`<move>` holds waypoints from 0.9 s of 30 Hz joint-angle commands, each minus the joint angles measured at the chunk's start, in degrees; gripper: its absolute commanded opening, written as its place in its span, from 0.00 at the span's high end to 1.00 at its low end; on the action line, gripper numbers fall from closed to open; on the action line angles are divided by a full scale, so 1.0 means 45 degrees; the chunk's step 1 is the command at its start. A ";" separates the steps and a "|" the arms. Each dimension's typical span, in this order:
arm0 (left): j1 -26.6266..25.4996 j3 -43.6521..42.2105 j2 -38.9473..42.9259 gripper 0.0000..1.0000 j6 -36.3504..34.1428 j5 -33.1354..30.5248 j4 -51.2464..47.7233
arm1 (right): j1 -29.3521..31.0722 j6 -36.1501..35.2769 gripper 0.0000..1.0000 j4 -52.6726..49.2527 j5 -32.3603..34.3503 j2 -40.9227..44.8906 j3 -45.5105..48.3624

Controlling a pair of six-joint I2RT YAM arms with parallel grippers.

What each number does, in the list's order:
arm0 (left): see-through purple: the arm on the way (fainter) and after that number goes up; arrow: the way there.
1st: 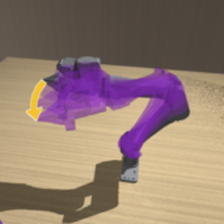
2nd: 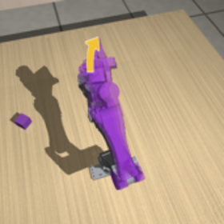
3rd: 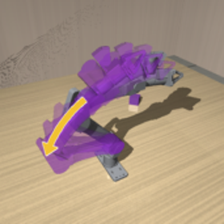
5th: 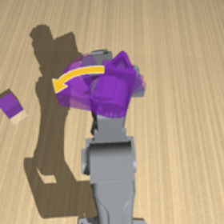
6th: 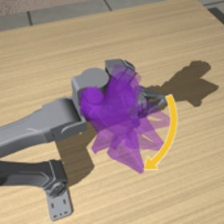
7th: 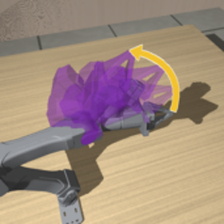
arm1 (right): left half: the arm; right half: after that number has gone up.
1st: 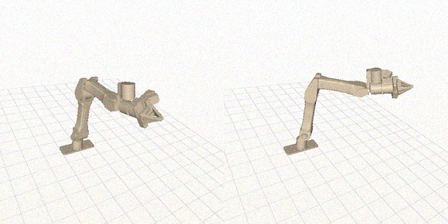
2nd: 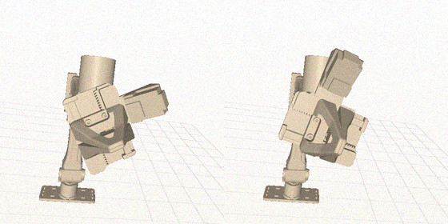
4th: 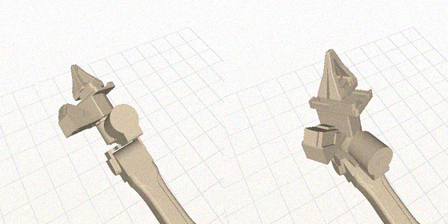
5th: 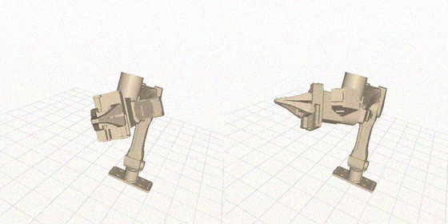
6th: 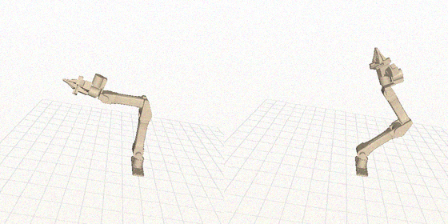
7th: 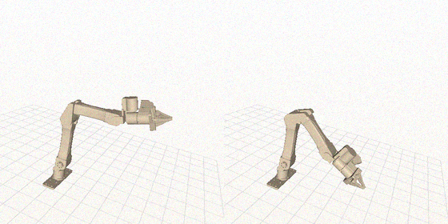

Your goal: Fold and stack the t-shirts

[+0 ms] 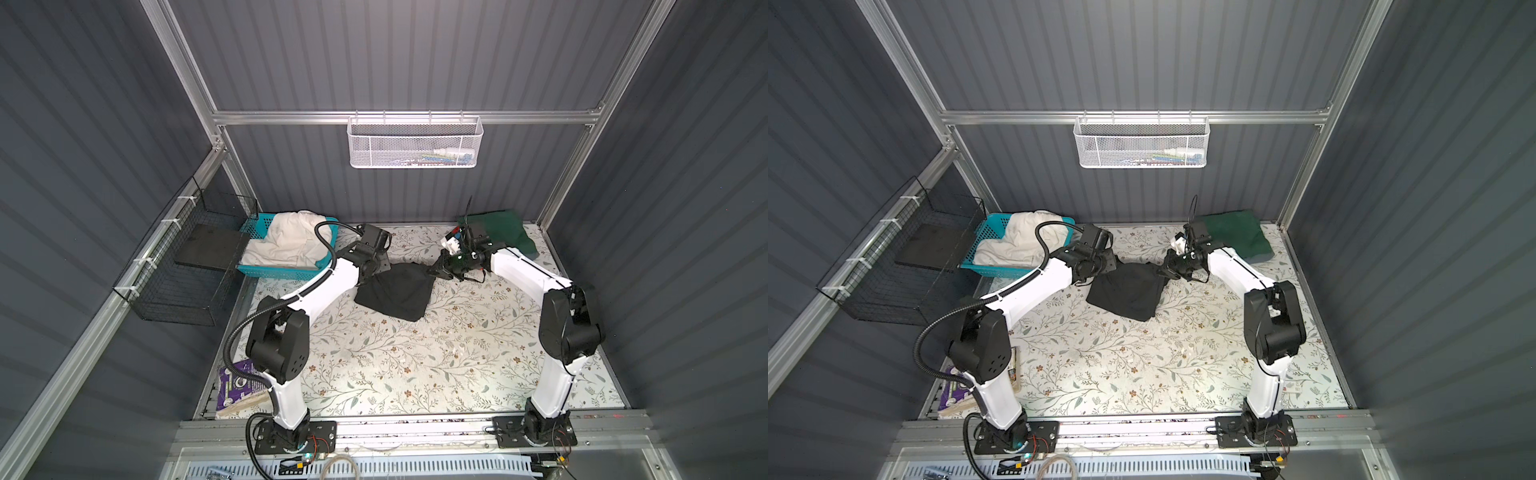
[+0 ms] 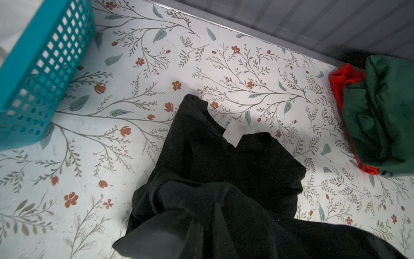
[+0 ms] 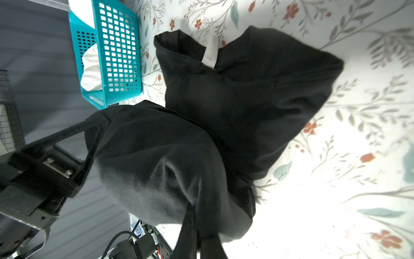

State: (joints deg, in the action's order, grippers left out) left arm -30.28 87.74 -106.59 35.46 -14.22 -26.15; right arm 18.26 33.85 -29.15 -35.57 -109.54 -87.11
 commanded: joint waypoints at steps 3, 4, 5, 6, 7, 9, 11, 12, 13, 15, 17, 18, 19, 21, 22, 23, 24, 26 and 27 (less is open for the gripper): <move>0.0278 0.1227 -0.1158 1.00 -0.0512 0.0367 0.0079 | -0.0240 -0.0589 1.00 -0.1086 -0.0179 -0.1031 -0.1462; 0.0301 0.1440 -0.1412 1.00 -0.0527 0.0397 0.0076 | -0.0281 -0.0600 1.00 -0.1204 -0.0162 -0.1269 -0.1669; 0.0331 0.1678 -0.1686 1.00 -0.0574 0.0428 0.0036 | -0.0298 -0.0626 1.00 -0.1232 -0.0150 -0.1452 -0.1830; 0.0357 0.1889 -0.1920 1.00 -0.0586 0.0450 -0.0008 | -0.0326 -0.0629 1.00 -0.1273 -0.0123 -0.1632 -0.1993; 0.0396 0.2138 -0.2194 1.00 -0.0639 0.0483 -0.0048 | -0.0362 -0.0650 1.00 -0.1346 -0.0072 -0.1825 -0.2186; 0.0506 0.2549 -0.2602 1.00 -0.0673 0.0512 -0.0174 | -0.0440 -0.0715 1.00 -0.1576 0.0059 -0.2233 -0.2670; 0.0642 0.2779 -0.2852 1.00 -0.0674 0.0451 -0.0126 | -0.0505 -0.0744 1.00 -0.1729 0.0131 -0.2638 -0.3181; 0.0720 0.2822 -0.2922 1.00 -0.0674 0.0496 -0.0056 | -0.0523 -0.0748 1.00 -0.1788 0.0139 -0.2813 -0.3449; 0.0798 0.2862 -0.3000 1.00 -0.0678 0.0515 0.0011 | -0.0542 -0.0751 1.00 -0.1869 0.0136 -0.3034 -0.3775; 0.0916 0.2991 -0.3156 1.00 -0.0610 0.0533 0.0082 | -0.0542 -0.0798 1.00 -0.2138 0.0123 -0.3479 -0.4444; 0.1043 0.3125 -0.3376 1.00 -0.0576 0.0639 0.0220 | -0.0561 -0.0802 1.00 -0.2437 0.0150 -0.3981 -0.5107; 0.1111 0.3242 -0.3501 1.00 -0.0576 0.0792 0.0244 | -0.0579 -0.0793 0.95 -0.2552 0.0171 -0.4178 -0.5367; 0.1204 0.3389 -0.3663 0.95 -0.0543 0.0935 0.0230 | -0.0615 -0.0803 0.78 -0.2667 0.0171 -0.4378 -0.5608; 0.1336 0.3582 -0.3814 0.96 -0.0527 0.1061 0.0293 | -0.0675 -0.0924 0.77 -0.2678 0.0075 -0.4581 -0.5979; 0.1392 0.3569 -0.3786 0.96 -0.0542 0.1000 0.0433 | -0.0698 -0.0949 0.77 -0.2599 0.0116 -0.4604 -0.6111; 0.1417 0.3514 -0.3695 1.00 -0.0601 0.0905 0.0593 | -0.0733 -0.0947 0.74 -0.2547 0.0154 -0.4618 -0.6262; 0.1446 0.3440 -0.3599 1.00 -0.0655 0.0829 0.0755 | -0.0757 -0.0969 0.68 -0.2544 0.0132 -0.4667 -0.6427; 0.1523 0.3260 -0.3408 1.00 -0.0812 0.0803 0.1152 | -0.0794 -0.1049 0.73 -0.2546 0.0092 -0.4736 -0.6805; 0.1561 0.3299 -0.3388 1.00 -0.0886 0.0875 0.1208 | -0.0785 -0.1075 0.74 -0.2546 0.0028 -0.4785 -0.6969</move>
State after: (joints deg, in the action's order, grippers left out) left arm -23.88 101.95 -122.83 33.34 -10.39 -23.38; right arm 15.18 30.28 -39.57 -35.42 -130.69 -115.44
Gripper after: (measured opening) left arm 0.082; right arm 0.266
